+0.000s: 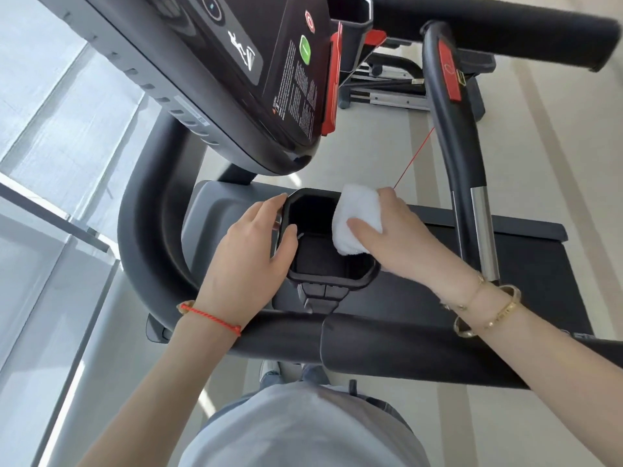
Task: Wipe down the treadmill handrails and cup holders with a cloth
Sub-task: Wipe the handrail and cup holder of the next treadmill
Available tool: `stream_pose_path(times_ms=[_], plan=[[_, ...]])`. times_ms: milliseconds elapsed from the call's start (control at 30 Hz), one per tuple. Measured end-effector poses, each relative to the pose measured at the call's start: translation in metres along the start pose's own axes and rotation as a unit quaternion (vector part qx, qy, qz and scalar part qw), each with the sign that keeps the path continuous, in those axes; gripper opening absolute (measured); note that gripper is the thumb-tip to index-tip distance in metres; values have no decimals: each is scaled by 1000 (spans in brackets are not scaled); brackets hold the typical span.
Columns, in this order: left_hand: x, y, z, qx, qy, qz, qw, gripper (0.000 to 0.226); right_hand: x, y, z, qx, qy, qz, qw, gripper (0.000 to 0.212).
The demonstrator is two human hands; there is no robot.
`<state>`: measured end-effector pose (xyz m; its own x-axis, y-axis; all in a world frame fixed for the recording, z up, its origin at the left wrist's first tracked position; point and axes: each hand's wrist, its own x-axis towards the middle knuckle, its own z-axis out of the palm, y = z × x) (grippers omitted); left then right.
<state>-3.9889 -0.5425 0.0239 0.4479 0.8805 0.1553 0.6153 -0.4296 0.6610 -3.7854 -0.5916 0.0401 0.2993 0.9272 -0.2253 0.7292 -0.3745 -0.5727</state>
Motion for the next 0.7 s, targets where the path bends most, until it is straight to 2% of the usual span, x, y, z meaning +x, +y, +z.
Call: stream_pose_path(times_ms=[133, 300, 467, 533, 700], plan=[[-1, 0, 0, 5, -6, 6, 1000, 46, 3, -8, -1, -11, 30, -10, 999, 42], [0, 1, 0, -2, -11, 5, 1000, 46, -56, -7, 27, 60, 70, 26, 995, 62], [-1, 1, -1, -3, -22, 16, 1000, 46, -19, -11, 7, 65, 32, 51, 996, 48], [-1, 2, -1, -5, -23, 18, 1000, 46, -13, -14, 7, 66, 46, 54, 995, 45], [-1, 1, 0, -14, -27, 23, 999, 46, -59, -12, 28, 83, 75, 50, 992, 62]])
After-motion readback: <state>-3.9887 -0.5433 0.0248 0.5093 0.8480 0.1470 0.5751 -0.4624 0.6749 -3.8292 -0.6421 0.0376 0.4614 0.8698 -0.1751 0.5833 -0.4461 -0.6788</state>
